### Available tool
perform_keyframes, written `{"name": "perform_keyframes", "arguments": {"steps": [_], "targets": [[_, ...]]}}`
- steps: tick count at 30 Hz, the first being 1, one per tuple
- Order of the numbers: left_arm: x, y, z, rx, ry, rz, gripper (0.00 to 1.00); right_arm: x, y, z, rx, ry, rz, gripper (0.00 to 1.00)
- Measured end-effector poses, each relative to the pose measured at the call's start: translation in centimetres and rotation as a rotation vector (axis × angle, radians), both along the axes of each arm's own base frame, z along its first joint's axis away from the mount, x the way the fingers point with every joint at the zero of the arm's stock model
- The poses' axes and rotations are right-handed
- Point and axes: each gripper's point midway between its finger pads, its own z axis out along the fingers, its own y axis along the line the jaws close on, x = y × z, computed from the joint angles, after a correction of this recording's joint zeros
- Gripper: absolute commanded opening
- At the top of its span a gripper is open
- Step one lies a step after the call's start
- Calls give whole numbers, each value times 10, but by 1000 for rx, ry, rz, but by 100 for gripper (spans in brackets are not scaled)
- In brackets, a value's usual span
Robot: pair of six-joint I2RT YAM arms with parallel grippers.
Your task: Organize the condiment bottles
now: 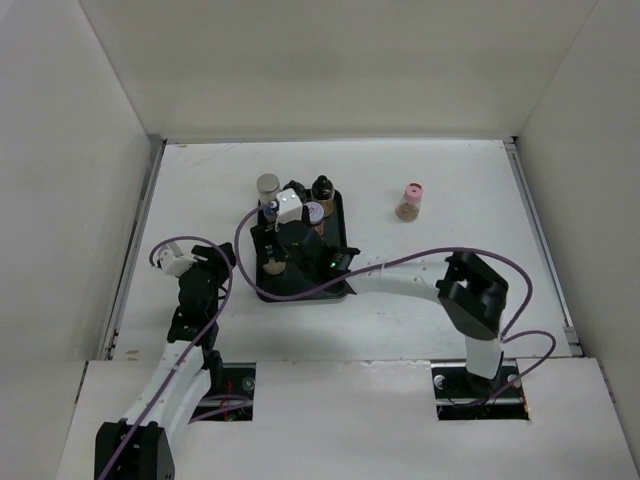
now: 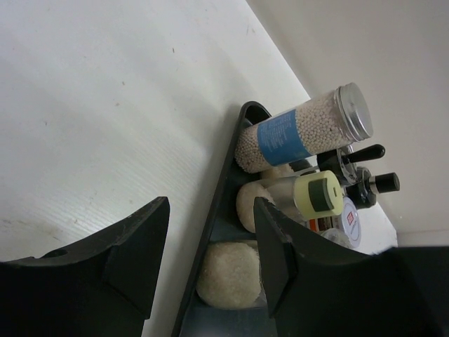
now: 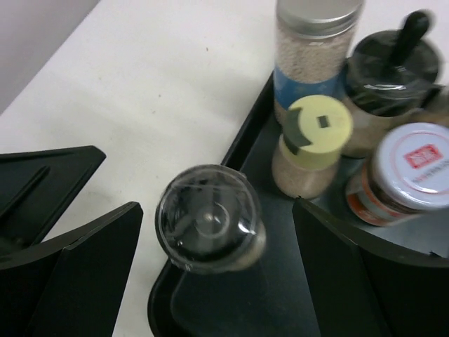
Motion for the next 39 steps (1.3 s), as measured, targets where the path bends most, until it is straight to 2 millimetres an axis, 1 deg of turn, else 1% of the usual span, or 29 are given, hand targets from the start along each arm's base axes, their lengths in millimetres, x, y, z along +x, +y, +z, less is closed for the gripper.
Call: {"name": "perform_keyframes", "arguments": {"steps": [1,2,4,6,8,10,11,12,13,14,15,16,17,18,20,22,26,29,31,34,35,39], "targets": [[0,0,0,0,0,0,49,-1,-8,7,8,-5,-4,93],[0,0,0,0,1,-1,49,-3,-15,16,19,-13,-7,88],[0,-1,-1,-1,4,-5,49,0,-38,33,51,-35,-31,71],[0,-1,-1,-1,3,-8,49,13,-71,50,89,-57,-89,50],[0,-2,-1,-1,3,-8,50,37,-117,59,116,-72,-189,38],[0,-2,-2,-1,7,-10,50,66,-170,61,131,-82,-321,39],[1,-3,-3,-1,9,-15,49,80,-197,60,134,-83,-391,41],[1,-4,-4,-1,15,-19,49,93,-221,56,130,-80,-455,46],[1,-6,-7,0,23,-24,50,106,-248,51,120,-72,-528,55],[1,-7,-8,0,30,-29,50,116,-270,44,107,-62,-587,68],[1,-7,-9,0,32,-31,50,126,-292,37,90,-51,-644,78],[1,-8,-9,0,33,-34,50,132,-310,29,72,-38,-692,84],[1,-9,-9,0,33,-35,50,137,-324,21,52,-23,-726,88],[1,-9,-9,0,32,-35,50,141,-338,11,28,-4,-757,90],[1,-9,-9,0,30,-36,51,145,-356,-7,-15,30,-797,89],[1,-9,-9,0,30,-36,51,147,-365,-23,-52,66,-816,87],[3,-10,-10,1,33,-39,51,155,-370,-43,-87,112,-821,79],[3,-12,-15,2,51,-47,51,159,-370,-50,-93,128,-815,76],[3,-13,-16,2,52,-50,51,164,-369,-52,-93,133,-810,68],[4,-14,-14,1,43,-54,51,169,-372,-56,-99,138,-811,53],[5,-15,-14,1,44,-55,51,170,-372,-56,-98,138,-812,50],[5,-15,-14,1,43,-54,51,169,-372,-53,-94,119,-807,44]]}}
